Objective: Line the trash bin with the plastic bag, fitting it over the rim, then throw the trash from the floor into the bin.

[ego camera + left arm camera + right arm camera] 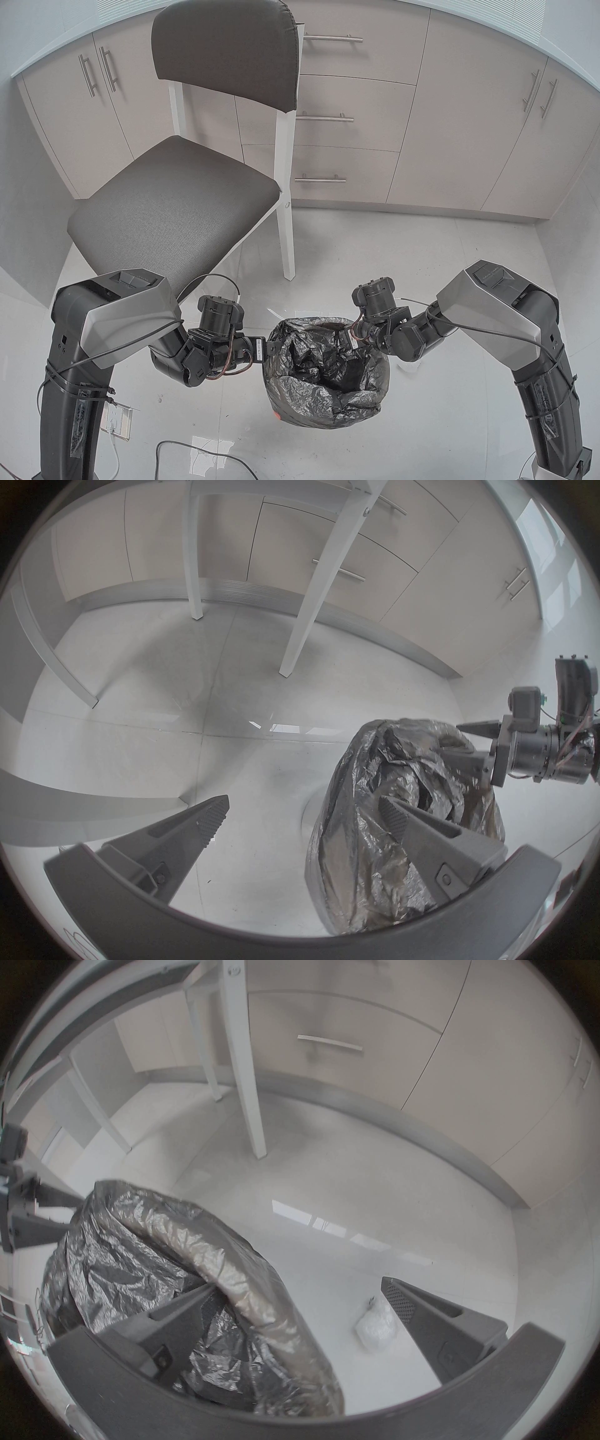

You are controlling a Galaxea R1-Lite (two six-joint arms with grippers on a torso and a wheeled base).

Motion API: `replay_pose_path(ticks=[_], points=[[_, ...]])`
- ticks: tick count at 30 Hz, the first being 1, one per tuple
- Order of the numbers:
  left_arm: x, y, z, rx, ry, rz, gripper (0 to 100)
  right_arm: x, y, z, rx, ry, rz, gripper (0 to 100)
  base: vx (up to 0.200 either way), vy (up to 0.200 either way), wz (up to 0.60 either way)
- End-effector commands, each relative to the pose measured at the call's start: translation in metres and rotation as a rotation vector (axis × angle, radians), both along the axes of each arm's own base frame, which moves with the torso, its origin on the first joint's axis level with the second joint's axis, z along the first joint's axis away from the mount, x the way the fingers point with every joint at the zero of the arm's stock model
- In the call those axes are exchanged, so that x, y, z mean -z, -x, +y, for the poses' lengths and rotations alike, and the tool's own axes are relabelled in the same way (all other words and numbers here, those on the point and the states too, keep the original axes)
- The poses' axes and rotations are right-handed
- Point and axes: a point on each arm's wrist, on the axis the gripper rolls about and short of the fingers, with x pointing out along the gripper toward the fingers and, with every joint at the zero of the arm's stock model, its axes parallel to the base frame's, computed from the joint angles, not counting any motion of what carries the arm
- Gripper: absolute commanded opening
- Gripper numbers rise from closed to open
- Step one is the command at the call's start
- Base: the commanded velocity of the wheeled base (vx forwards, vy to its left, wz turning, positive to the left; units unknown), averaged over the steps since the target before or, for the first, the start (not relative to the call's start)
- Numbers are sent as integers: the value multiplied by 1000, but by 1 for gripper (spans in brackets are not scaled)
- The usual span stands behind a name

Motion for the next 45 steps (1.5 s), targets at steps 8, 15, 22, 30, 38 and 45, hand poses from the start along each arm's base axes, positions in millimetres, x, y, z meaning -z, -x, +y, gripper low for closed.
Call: replay_pose_path(ticks=[8, 15, 22, 30, 38, 45], points=[[1, 1, 0, 2, -4, 3, 100, -3, 13, 0, -10, 13, 2, 100, 0, 0, 0], [0, 1, 0, 2, 0, 2, 100, -9, 33, -7, -38, 36, 52, 100, 0, 0, 0], [0, 1, 1, 1, -1, 1, 100, -2, 45, -14, -46, 59, 97, 100, 0, 0, 0], [0, 1, 0, 3, -2, 1, 100, 7, 51, -29, -13, 90, 139, 100, 0, 0, 0], [0, 1, 0, 6, -6, 0, 100, 10, 51, -37, 29, 116, 142, 100, 0, 0, 0], [1, 2, 1, 6, -9, 2, 100, 0, 54, -29, 86, -11, 112, 100, 0, 0, 0]])
